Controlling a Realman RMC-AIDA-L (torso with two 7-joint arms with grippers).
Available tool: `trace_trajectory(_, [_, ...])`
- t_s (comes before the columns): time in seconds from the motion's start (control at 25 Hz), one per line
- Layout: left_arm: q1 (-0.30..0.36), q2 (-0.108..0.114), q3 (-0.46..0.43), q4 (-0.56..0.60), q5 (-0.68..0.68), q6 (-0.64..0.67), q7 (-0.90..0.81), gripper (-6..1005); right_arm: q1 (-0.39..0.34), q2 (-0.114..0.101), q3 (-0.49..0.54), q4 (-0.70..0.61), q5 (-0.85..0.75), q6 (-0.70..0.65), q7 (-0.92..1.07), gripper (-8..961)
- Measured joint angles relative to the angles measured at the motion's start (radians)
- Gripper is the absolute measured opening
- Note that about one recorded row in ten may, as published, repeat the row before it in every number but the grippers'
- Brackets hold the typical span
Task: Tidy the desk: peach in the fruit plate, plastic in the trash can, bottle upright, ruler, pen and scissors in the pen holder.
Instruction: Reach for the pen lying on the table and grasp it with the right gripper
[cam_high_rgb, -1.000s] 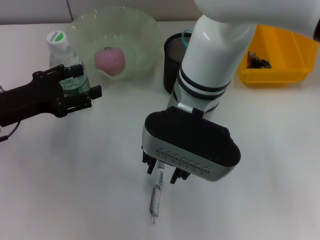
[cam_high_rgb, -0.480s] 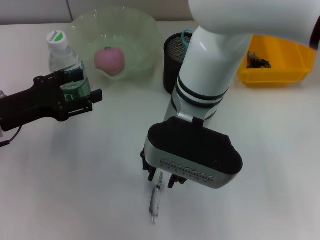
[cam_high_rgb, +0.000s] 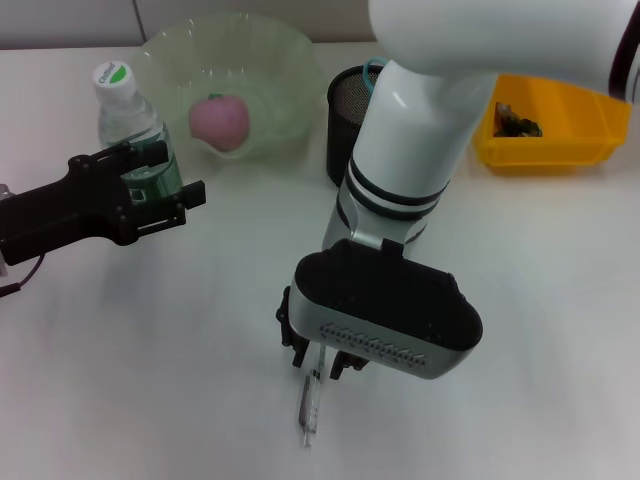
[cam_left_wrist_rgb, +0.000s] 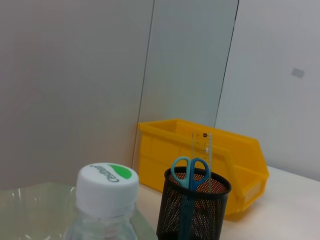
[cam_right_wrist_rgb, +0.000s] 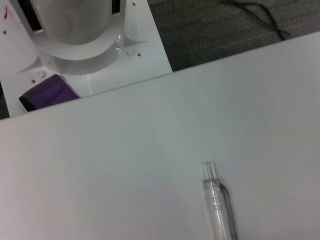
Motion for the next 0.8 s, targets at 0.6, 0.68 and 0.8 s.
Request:
trace_trajectory(0.6, [0.0, -0.006, 0.0, 0.0, 0.009, 0.0, -0.003, 797, 0.009, 0.0, -0.064, 0.035, 0.038, 0.053, -0.013, 294])
trace_trajectory(0.68, [0.0, -0.011, 0.0, 0.0, 0.009, 0.0, -0.003, 797, 0.009, 0.0, -0.074, 0.039, 0.046, 0.061, -0.021, 286])
trace_trajectory(0.8, [0.0, -0.013, 0.0, 0.0, 0.009, 0.0, -0.003, 797, 0.005, 0.0, -0.077, 0.039, 0.049, 0.066, -0.027, 281])
